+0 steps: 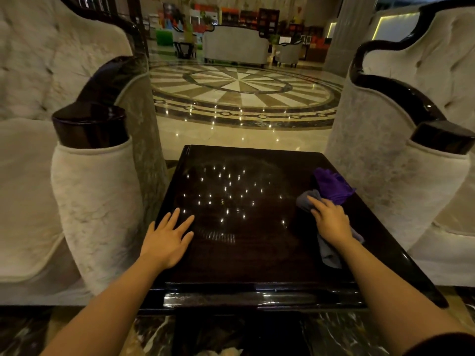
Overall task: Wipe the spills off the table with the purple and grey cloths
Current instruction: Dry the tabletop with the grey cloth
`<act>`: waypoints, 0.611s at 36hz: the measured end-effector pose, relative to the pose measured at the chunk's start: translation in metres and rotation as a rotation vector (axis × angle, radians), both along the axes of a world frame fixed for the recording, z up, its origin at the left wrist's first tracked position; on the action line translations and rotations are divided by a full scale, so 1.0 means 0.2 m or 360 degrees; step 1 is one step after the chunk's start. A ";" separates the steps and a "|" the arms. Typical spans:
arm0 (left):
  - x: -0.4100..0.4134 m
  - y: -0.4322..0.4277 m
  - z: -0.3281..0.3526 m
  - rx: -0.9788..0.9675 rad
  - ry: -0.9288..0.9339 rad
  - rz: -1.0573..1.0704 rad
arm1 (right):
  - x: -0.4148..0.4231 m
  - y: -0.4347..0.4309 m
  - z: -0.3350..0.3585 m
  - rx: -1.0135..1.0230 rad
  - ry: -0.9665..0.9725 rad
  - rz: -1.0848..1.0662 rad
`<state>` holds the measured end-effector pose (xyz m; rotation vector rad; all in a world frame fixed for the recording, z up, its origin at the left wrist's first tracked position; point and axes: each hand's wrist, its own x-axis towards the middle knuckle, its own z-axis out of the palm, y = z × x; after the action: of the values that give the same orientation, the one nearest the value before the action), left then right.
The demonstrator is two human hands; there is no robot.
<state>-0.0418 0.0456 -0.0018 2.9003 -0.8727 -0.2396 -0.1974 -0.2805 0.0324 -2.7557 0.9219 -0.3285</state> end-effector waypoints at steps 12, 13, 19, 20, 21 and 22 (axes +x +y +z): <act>0.01 0.01 -0.04 -0.0039 -0.0020 0.0012 | 0.51 0.21 -0.03 0.0217 0.0179 0.0251; 0.01 0.00 -0.04 -0.0049 -0.0019 0.0009 | 0.52 0.22 -0.06 0.0212 0.0241 0.0197; 0.02 0.00 -0.04 -0.0057 -0.0018 0.0003 | 0.56 0.27 -0.12 0.0080 0.0224 0.0135; 0.03 0.01 -0.04 -0.0048 -0.0015 0.0002 | 0.56 0.28 -0.12 0.0063 0.0237 0.0169; 0.03 0.01 -0.04 -0.0044 -0.0015 0.0002 | 0.56 0.29 -0.13 0.0042 0.0243 0.0211; 0.03 0.01 -0.04 -0.0044 -0.0016 0.0003 | 0.56 0.31 -0.14 0.0026 0.0245 0.0264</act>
<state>-0.0358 0.0471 -0.0101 2.8791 -0.8680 -0.2115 -0.0859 -0.2193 0.0043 -2.8496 0.7187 -0.0814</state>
